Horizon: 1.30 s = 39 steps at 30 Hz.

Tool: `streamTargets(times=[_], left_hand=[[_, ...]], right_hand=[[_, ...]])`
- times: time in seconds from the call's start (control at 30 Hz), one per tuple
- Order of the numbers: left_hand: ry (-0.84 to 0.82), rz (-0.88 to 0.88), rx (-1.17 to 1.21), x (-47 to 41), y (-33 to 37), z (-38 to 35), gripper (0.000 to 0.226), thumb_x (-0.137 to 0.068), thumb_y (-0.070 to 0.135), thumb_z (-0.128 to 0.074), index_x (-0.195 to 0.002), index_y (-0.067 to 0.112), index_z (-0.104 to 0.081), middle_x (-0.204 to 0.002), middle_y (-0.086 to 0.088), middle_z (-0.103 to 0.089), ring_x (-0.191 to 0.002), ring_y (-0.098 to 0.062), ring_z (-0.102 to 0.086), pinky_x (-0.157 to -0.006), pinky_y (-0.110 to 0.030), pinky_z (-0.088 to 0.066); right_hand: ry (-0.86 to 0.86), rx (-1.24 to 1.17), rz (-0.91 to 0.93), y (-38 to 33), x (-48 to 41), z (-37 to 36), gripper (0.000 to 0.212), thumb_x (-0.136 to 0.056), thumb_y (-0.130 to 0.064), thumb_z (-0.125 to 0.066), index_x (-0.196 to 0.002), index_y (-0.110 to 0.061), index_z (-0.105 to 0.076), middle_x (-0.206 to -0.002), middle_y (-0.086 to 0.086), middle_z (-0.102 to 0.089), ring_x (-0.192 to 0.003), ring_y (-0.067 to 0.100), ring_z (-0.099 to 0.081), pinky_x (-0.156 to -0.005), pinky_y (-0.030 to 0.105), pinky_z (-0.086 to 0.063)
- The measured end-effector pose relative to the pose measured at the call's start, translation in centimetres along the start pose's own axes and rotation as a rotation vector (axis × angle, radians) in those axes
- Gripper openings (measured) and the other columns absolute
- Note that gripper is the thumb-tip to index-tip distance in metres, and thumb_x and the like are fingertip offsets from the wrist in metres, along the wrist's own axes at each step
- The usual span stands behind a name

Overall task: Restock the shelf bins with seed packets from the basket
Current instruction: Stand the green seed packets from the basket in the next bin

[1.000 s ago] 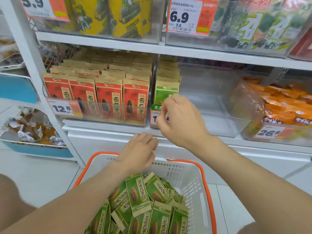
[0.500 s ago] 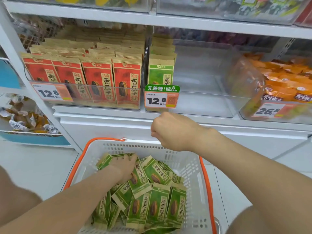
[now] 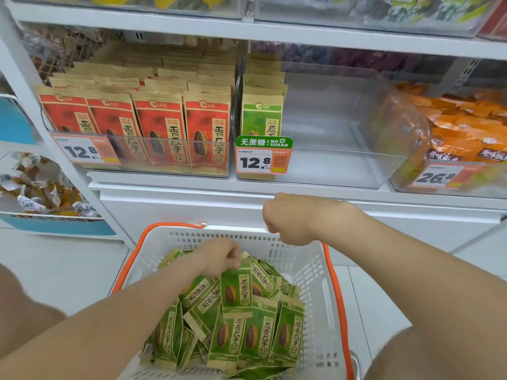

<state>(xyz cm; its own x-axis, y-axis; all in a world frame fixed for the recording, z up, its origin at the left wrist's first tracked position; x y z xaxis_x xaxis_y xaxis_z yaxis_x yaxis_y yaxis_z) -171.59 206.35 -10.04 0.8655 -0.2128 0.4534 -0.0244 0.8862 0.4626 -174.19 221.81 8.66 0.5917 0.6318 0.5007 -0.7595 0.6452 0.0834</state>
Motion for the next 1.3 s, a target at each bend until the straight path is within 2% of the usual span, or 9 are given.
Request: streamTargets(times=[0.17,0.27,0.37,0.57,0.73,0.83,0.9,1.07,1.3], left_hand=[[0.095,-0.185,0.458,0.8,3.7,3.7,0.012,-0.104,0.027,-0.066,-0.092,0.026,-0.066,-0.08,0.009,-0.071,-0.078,-0.012,-0.066,-0.077,-0.035,-0.052],[0.218,-0.253,0.654,1.4,6.5,6.5,0.017,-0.108,0.025,-0.06,-0.099,0.017,-0.072,-0.09,-0.003,-0.075,-0.085,-0.014,-0.069,-0.078,-0.031,-0.054],[0.411,-0.289,0.803,2.8,8.4,9.2,0.019,-0.108,0.022,-0.058,-0.1,0.013,-0.073,-0.087,-0.004,-0.074,-0.081,-0.009,-0.067,-0.072,-0.026,-0.054],[0.822,-0.353,0.811,5.7,11.2,14.2,0.034,-0.112,0.035,-0.047,-0.092,0.017,-0.069,-0.084,0.004,-0.07,-0.076,-0.011,-0.064,-0.07,-0.032,-0.05],[1.195,-0.299,0.761,8.1,10.3,17.0,0.026,-0.11,0.039,-0.035,-0.1,0.031,-0.058,-0.081,0.003,-0.067,-0.076,-0.025,-0.068,-0.069,-0.056,-0.056],[1.272,-0.306,0.585,8.9,10.2,18.4,0.02,-0.104,0.013,-0.043,-0.113,0.027,-0.053,-0.098,0.002,-0.063,-0.088,-0.02,-0.063,-0.081,-0.043,-0.053],[1.262,-0.284,0.425,8.8,10.3,18.8,0.03,-0.099,0.0,-0.048,-0.121,0.019,-0.056,-0.115,0.003,-0.057,-0.098,-0.015,-0.057,-0.085,-0.025,-0.044],[1.164,-0.235,0.313,7.9,10.2,18.3,0.039,-0.097,0.002,-0.052,-0.132,0.017,-0.061,-0.126,0.005,-0.051,-0.094,-0.014,-0.059,-0.084,-0.032,-0.048],[1.167,-0.25,0.295,7.8,10.2,18.3,0.057,-0.091,0.003,-0.061,-0.142,0.024,-0.047,-0.121,0.007,-0.048,-0.091,-0.018,-0.059,-0.084,-0.035,-0.05]], right_hand=[[-0.101,-0.031,-0.099,1.0,0.6,-0.8,0.024,-0.097,-0.006,-0.049,-0.074,-0.012,-0.044,-0.076,0.007,-0.05,-0.063,0.025,-0.048,-0.056,0.03,-0.038],[-0.091,-0.122,-0.106,1.7,1.3,-0.5,0.015,-0.099,-0.022,-0.055,-0.095,-0.008,-0.058,-0.088,0.008,-0.063,-0.072,0.026,-0.062,-0.055,0.034,-0.049],[0.056,-0.429,-0.115,3.1,1.8,0.9,0.031,-0.088,-0.039,-0.075,-0.101,-0.013,-0.065,-0.085,0.004,-0.075,-0.073,0.025,-0.076,-0.064,0.036,-0.064],[0.375,-0.905,-0.137,4.3,3.4,4.2,0.023,-0.095,-0.032,-0.077,-0.1,-0.016,-0.062,-0.075,0.004,-0.079,-0.063,0.021,-0.077,-0.063,0.044,-0.065],[0.902,-0.956,-0.108,6.4,6.0,8.5,0.017,-0.096,-0.043,-0.073,-0.096,-0.028,-0.066,-0.068,-0.002,-0.077,-0.058,0.013,-0.073,-0.063,0.036,-0.057],[1.397,-0.959,-0.025,7.9,7.5,10.1,0.013,-0.099,-0.043,-0.07,-0.105,-0.034,-0.063,-0.072,-0.006,-0.075,-0.063,0.016,-0.069,-0.069,0.05,-0.057],[1.527,-1.012,0.044,8.1,7.3,10.4,0.016,-0.101,-0.033,-0.069,-0.114,-0.026,-0.063,-0.086,-0.005,-0.078,-0.078,0.018,-0.075,-0.075,0.052,-0.059],[1.46,-0.889,-0.021,7.5,4.6,10.7,0.02,-0.101,-0.021,-0.069,-0.119,-0.015,-0.063,-0.095,-0.009,-0.077,-0.083,0.0,-0.073,-0.076,0.018,-0.054],[0.992,-0.735,-0.371,8.4,-0.4,9.2,0.034,-0.099,-0.044,-0.065,-0.088,-0.013,-0.075,-0.085,0.013,-0.074,-0.091,0.03,-0.067,-0.076,0.037,-0.051]])
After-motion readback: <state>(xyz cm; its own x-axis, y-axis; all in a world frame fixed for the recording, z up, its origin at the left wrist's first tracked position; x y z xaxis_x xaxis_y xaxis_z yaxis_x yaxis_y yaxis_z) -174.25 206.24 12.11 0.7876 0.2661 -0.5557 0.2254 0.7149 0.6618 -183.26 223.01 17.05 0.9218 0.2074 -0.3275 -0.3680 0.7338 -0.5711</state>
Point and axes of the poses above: each hand's wrist, its own x-axis away from the middle knuckle, its own z-axis out of the back of the hand, y = z × x, the point moved 5 cm from there along -x, towards the middle knuckle
